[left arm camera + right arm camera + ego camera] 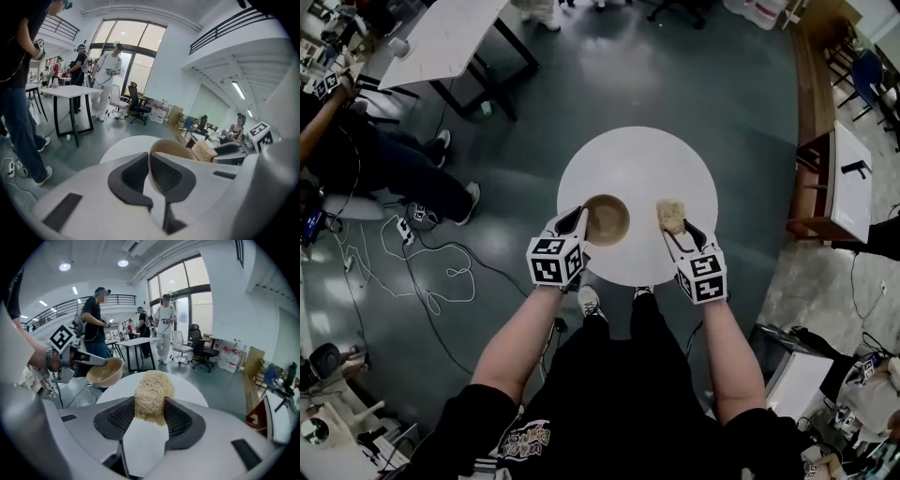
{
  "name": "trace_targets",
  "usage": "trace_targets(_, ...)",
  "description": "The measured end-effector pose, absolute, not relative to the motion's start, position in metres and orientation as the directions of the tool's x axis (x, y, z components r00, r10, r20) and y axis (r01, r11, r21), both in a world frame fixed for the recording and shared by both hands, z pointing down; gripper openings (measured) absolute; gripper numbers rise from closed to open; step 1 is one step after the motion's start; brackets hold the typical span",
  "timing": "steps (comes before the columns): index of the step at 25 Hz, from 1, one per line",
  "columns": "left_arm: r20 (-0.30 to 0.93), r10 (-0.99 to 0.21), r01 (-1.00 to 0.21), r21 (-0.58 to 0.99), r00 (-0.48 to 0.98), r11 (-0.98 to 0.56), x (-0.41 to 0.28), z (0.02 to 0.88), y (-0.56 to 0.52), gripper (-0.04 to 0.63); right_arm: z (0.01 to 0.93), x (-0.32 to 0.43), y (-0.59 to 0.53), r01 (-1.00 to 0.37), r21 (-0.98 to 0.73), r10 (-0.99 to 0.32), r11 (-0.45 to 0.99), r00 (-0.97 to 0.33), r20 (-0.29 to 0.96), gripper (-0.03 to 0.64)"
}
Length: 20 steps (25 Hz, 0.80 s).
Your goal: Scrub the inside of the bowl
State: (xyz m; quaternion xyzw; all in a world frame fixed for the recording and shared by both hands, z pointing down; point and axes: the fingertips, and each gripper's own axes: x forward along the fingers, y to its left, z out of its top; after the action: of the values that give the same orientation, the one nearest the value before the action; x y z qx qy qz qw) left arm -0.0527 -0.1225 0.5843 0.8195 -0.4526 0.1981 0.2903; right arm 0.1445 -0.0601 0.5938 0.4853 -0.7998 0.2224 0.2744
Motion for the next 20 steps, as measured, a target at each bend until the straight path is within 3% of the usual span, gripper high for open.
trace_targets(9, 0.660, -0.626, -0.909, 0.279, 0.415, -0.309, -0.046, 0.656, -0.148, 0.020, 0.663, 0.202, -0.099, -0.933, -0.115, -0.615, 0.342, -0.314, 0.723, 0.206)
trace_targets(20, 0.712, -0.594, -0.927, 0.264, 0.374, -0.267, -0.049, 0.703, -0.166, 0.020, 0.715, 0.202, -0.125, -0.928, -0.137, -0.550, 0.348, -0.320, 0.772, 0.206)
